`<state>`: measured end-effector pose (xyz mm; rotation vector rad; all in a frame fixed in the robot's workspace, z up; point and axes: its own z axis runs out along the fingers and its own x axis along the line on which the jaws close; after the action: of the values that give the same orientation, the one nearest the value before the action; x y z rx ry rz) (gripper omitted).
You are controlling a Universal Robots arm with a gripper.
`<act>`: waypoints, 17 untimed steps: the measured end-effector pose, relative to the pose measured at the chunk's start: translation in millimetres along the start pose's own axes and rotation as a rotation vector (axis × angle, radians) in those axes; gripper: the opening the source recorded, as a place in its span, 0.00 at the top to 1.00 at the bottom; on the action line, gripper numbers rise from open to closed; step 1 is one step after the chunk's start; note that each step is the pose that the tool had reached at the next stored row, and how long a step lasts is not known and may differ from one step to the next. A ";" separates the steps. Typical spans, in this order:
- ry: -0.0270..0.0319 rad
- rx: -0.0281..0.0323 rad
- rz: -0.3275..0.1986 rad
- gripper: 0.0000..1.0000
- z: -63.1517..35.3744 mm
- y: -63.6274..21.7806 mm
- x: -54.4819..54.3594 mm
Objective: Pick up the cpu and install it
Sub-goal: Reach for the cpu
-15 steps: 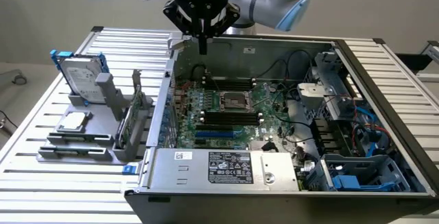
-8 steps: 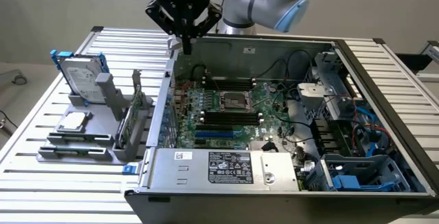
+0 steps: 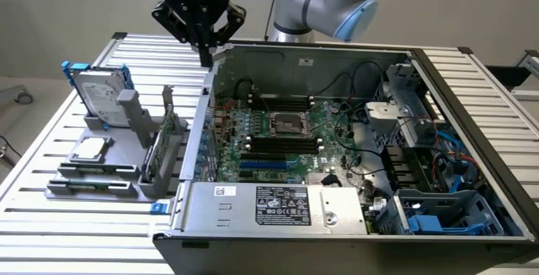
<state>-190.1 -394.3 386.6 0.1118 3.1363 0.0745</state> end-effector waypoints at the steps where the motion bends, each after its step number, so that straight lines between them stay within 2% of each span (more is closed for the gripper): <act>1: 0.0014 0.0001 0.000 0.89 0.4 0.1 4.6; 7: 0.0061 0.0006 0.000 0.89 3.6 1.3 31.9; 17: 0.0062 0.0005 0.000 0.89 13.2 5.4 78.1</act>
<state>-267.6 -382.7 373.7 0.1122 3.1426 0.0742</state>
